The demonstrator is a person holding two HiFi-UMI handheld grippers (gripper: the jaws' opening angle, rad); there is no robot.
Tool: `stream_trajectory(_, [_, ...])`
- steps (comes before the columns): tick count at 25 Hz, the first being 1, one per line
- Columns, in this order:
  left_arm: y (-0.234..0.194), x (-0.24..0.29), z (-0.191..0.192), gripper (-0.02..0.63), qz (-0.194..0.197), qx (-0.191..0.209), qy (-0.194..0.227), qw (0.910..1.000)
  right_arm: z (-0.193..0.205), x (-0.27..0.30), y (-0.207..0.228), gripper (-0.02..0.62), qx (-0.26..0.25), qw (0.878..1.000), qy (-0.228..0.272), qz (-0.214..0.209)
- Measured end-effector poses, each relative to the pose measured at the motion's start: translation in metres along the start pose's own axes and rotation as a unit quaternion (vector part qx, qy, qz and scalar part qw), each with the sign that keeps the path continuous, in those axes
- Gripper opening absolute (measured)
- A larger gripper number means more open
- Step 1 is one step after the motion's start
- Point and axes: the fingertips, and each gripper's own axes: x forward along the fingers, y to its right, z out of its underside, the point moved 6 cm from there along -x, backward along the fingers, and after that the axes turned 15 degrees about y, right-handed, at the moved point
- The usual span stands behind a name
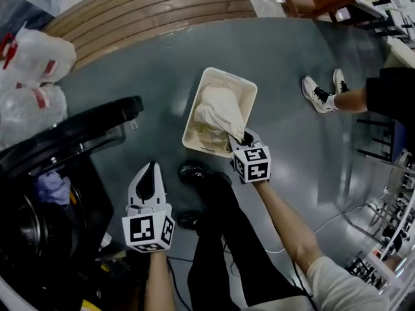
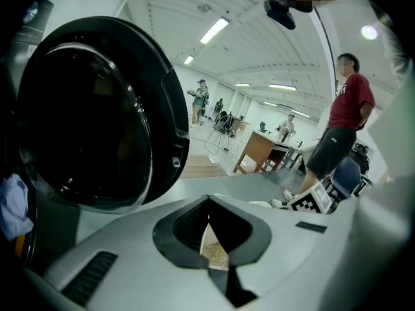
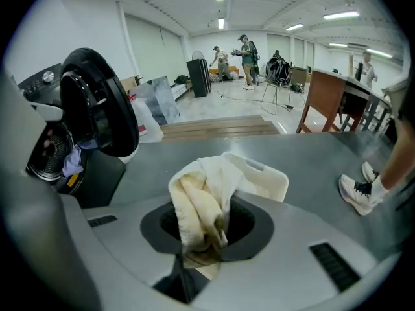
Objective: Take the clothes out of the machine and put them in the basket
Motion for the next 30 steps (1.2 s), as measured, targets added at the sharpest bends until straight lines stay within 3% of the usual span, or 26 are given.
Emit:
stream_trajectory(4, [-0.001, -0.003, 0.017, 0.018, 0.000, 0.001, -0.013, 0.9999, 0.024, 0.021, 0.007, 0.102, 0.012, 1.000, -0.023, 0.012])
stream_trajectory(7, [0.001, -0.002, 0.024, 0.018, 0.000, -0.001, -0.018, 0.9998, 0.031, 0.031, 0.010, 0.121, 0.012, 0.999, -0.033, -0.001])
stream_trajectory(10, [0.003, -0.001, 0.021, 0.019, 0.004, 0.001, -0.018, 0.9998, 0.032, 0.033, 0.011, 0.325, 0.012, 1.000, -0.024, -0.007])
stream_trajectory(11, [0.003, -0.002, 0.019, 0.018, 0.004, 0.002, -0.016, 0.9999, 0.031, 0.032, 0.012, 0.350, 0.007, 1.000, -0.020, -0.004])
stream_trajectory(18, [0.000, -0.010, 0.004, 0.018, -0.008, -0.004, 0.002, 1.0000, 0.014, 0.012, 0.004, 0.354, -0.032, 0.999, -0.004, -0.015])
stream_trajectory(19, [-0.001, -0.013, 0.002, 0.018, -0.012, -0.007, 0.005, 0.9999, 0.010, 0.009, 0.000, 0.338, -0.041, 0.999, -0.003, -0.018])
stream_trajectory(23, [-0.011, -0.028, -0.004, 0.018, -0.038, -0.014, 0.016, 0.9991, -0.002, 0.008, -0.021, 0.103, -0.086, 0.996, -0.005, -0.034])
stream_trajectory(26, [-0.025, -0.049, -0.006, 0.018, -0.065, -0.018, 0.025, 0.9974, -0.011, 0.012, -0.048, 0.045, -0.114, 0.992, 0.000, -0.060])
stream_trajectory(30, [-0.052, -0.082, -0.008, 0.018, -0.107, -0.029, 0.038, 0.9931, -0.023, 0.014, -0.097, 0.029, -0.147, 0.983, 0.007, -0.114])
